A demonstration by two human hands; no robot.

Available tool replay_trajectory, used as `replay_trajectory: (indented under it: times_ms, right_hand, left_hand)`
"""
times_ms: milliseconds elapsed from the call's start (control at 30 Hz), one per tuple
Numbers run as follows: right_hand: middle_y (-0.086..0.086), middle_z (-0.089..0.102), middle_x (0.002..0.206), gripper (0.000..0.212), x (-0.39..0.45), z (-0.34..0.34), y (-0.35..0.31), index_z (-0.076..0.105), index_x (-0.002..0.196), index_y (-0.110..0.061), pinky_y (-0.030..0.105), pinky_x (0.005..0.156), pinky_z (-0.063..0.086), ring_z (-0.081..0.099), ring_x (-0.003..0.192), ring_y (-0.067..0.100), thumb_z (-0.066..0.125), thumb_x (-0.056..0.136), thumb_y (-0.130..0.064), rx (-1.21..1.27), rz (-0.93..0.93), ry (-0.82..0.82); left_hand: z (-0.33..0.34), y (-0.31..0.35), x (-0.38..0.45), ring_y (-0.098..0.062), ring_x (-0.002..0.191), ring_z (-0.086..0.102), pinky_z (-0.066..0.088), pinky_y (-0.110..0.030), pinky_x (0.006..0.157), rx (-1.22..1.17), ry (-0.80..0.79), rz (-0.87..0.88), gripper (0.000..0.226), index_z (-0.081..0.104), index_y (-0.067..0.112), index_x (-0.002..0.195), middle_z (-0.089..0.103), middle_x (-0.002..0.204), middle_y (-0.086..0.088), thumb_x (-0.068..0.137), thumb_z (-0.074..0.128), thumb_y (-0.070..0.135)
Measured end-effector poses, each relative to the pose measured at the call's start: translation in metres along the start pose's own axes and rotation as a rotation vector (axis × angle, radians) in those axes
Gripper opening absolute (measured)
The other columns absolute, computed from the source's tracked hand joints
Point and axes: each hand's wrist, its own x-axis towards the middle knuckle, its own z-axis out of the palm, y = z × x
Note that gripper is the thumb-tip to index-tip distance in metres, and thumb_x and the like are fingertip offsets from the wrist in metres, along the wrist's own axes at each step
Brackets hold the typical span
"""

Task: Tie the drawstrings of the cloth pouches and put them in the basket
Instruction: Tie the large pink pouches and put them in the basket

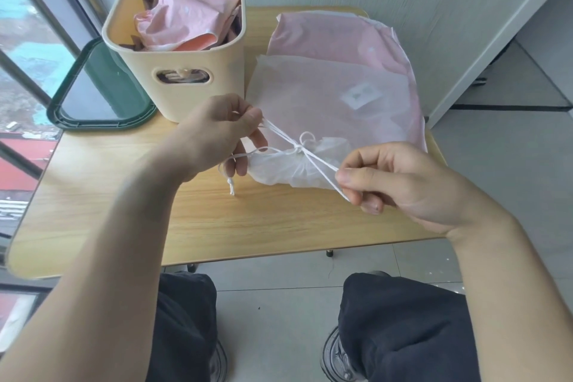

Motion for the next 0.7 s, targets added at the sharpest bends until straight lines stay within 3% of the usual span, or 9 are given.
replay_trajectory:
  times_ms: [233, 333, 433, 500, 533, 600, 633, 700]
  right_hand:
    - [0.005, 0.060, 0.068, 0.012, 0.000, -0.003, 0.006, 0.070, 0.075, -0.017, 0.023, 0.049, 0.040, 0.046, 0.055, 0.013, 0.074, 0.081, -0.027, -0.002, -0.025, 0.013]
    - [0.017, 0.057, 0.069, 0.022, 0.001, -0.003, 0.007, 0.070, 0.077, -0.010, 0.023, 0.046, 0.041, 0.046, 0.058, 0.026, 0.078, 0.080, -0.031, -0.025, -0.074, 0.070]
    - [0.010, 0.062, 0.076, 0.025, 0.005, 0.000, 0.004, 0.071, 0.070, -0.011, 0.023, 0.047, 0.043, 0.050, 0.062, 0.025, 0.084, 0.076, -0.032, 0.166, -0.223, 0.195]
    - [0.008, 0.069, 0.098, 0.020, 0.010, 0.006, 0.003, 0.072, 0.065, -0.019, 0.027, 0.063, 0.055, 0.062, 0.083, 0.022, 0.079, 0.075, -0.035, 0.336, -0.343, 0.228]
    - [0.007, 0.070, 0.108, 0.019, 0.013, 0.008, 0.004, 0.072, 0.066, -0.021, 0.032, 0.080, 0.058, 0.065, 0.100, 0.022, 0.075, 0.079, -0.034, 0.396, -0.400, 0.217]
    - [0.010, 0.070, 0.121, 0.023, 0.018, 0.014, 0.005, 0.068, 0.075, -0.015, 0.044, 0.113, 0.043, 0.057, 0.128, 0.027, 0.065, 0.092, -0.029, 0.481, -0.476, 0.110]
    - [0.012, 0.070, 0.120, 0.025, 0.019, 0.016, 0.005, 0.065, 0.079, -0.011, 0.046, 0.119, 0.036, 0.055, 0.131, 0.031, 0.056, 0.096, -0.026, 0.531, -0.484, 0.041]
    - [0.009, 0.070, 0.097, 0.024, 0.019, 0.020, 0.005, 0.060, 0.085, -0.006, 0.047, 0.116, 0.038, 0.064, 0.111, 0.034, 0.047, 0.097, -0.023, 0.597, -0.454, -0.033]
  left_hand:
    - [0.009, -0.005, 0.005, -0.029, 0.047, 0.053, 0.039, -0.029, 0.043, 0.014, 0.064, -0.130, 0.024, 0.051, 0.010, 0.093, 0.074, 0.071, -0.004, 0.107, 0.040, 0.025]
    - [0.011, -0.005, 0.007, -0.031, 0.052, 0.051, 0.037, -0.030, 0.047, 0.030, 0.083, -0.154, 0.026, 0.054, 0.007, 0.090, 0.071, 0.065, -0.005, 0.103, 0.039, 0.024]
    - [0.016, -0.003, 0.006, -0.022, 0.040, 0.045, 0.033, -0.029, 0.047, 0.176, 0.115, -0.146, 0.033, 0.055, 0.006, 0.084, 0.060, 0.046, -0.001, 0.101, 0.038, 0.028]
    - [0.020, -0.002, 0.004, -0.015, 0.033, 0.040, 0.032, -0.028, 0.047, 0.260, 0.123, -0.129, 0.036, 0.055, 0.008, 0.080, 0.054, 0.040, -0.001, 0.101, 0.039, 0.033]
    - [0.022, -0.001, 0.004, -0.013, 0.031, 0.039, 0.032, -0.028, 0.048, 0.291, 0.116, -0.121, 0.037, 0.055, 0.009, 0.080, 0.054, 0.041, -0.003, 0.102, 0.040, 0.036]
    - [0.025, 0.000, 0.002, -0.009, 0.030, 0.038, 0.033, -0.027, 0.047, 0.341, 0.097, -0.109, 0.037, 0.056, 0.015, 0.080, 0.056, 0.044, -0.006, 0.103, 0.041, 0.039]
    - [0.026, 0.000, 0.002, -0.009, 0.030, 0.039, 0.034, -0.026, 0.044, 0.348, 0.098, -0.099, 0.035, 0.056, 0.016, 0.081, 0.058, 0.046, -0.006, 0.103, 0.041, 0.040]
    - [0.027, 0.000, 0.003, -0.009, 0.031, 0.043, 0.034, -0.020, 0.037, 0.325, 0.134, -0.065, 0.032, 0.057, 0.015, 0.084, 0.063, 0.054, -0.002, 0.103, 0.044, 0.037]
